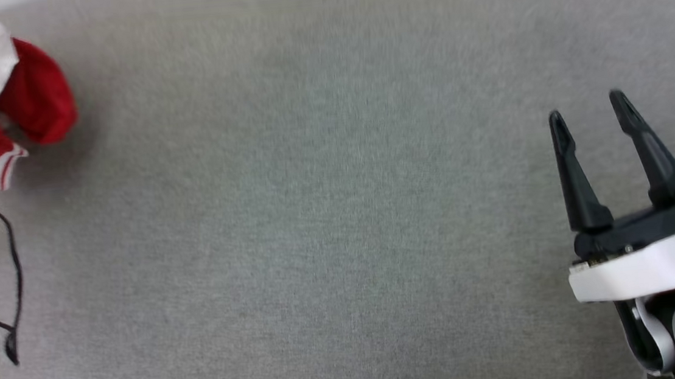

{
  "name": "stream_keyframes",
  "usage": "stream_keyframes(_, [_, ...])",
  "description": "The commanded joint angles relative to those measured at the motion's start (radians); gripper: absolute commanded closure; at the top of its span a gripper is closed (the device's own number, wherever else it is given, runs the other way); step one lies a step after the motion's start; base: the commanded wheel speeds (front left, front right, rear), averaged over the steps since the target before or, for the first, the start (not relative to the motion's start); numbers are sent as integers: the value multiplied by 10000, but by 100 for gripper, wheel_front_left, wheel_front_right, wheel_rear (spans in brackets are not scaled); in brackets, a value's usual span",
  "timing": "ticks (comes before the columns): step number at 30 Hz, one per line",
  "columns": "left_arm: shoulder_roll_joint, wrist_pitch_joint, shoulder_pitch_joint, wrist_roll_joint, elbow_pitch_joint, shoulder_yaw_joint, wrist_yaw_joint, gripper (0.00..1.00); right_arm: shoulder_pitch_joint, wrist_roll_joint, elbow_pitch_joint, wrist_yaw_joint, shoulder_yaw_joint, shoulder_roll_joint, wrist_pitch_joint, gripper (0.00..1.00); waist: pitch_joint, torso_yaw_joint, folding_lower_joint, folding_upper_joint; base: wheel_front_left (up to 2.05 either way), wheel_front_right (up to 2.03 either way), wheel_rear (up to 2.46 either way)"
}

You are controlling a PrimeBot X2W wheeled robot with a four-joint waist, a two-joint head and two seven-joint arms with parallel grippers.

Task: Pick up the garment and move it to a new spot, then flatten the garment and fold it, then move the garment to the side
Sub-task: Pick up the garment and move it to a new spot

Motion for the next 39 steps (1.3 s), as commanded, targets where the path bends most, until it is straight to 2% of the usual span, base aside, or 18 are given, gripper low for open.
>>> stream_keyframes(1, [-151,-355,276,20,-82,-75,-66,100,286,-48,21,-7,-92,106,23,0,-928,-120,0,0,0,0,0])
stream_keyframes(6, [-779,-1227,894,-104,-507,-299,-198,100,917,-79,50,-7,-301,273,150,0,-1732,-499,0,0,0,0,0])
stream_keyframes(12, [-1619,-1601,1855,6,-1627,-1026,-390,100,1371,-132,-83,-7,-345,368,304,0,-2161,-1277,0,0,0,0,0])
stream_keyframes(17, [-2568,-1488,2568,-2,-2738,-2003,-579,100,1532,-112,-142,-7,-289,387,367,0,-2235,-2000,0,0,0,0,0])
stream_keyframes(23, [-3398,-1189,3198,-161,-3808,-3238,-946,100,1511,80,-193,-7,-318,392,348,0,-1861,-2636,0,0,0,0,0])
stream_keyframes(28, [-3690,-787,3786,-205,-3817,-4539,-1105,100,1356,388,-53,-7,-292,395,219,0,-1163,-2839,0,0,0,0,0])
stream_keyframes(34, [-3809,-420,4651,-393,-2960,-5528,-875,100,1052,552,349,-7,-134,394,-53,0,-461,-2839,0,0,0,0,0])
stream_keyframes(35, [-3814,-424,4728,-329,-2813,-5618,-820,96,1012,562,419,-7,-130,394,-94,0,-404,-2807,0,0,0,0,0])
stream_keyframes(37, [-3822,-454,4878,-372,-2593,-5759,-838,18,899,562,536,-7,-105,395,-160,0,-323,-2732,0,0,0,0,0])
stream_keyframes(38, [-3826,-521,4889,-336,-2532,-5823,-846,0,861,536,586,-7,-98,393,-195,0,-326,-2681,0,0,0,0,0])
stream_keyframes(39, [-3831,-566,4921,-355,-2478,-5927,-910,0,860,505,623,-7,-122,395,-205,0,-342,-2607,0,0,0,0,0])
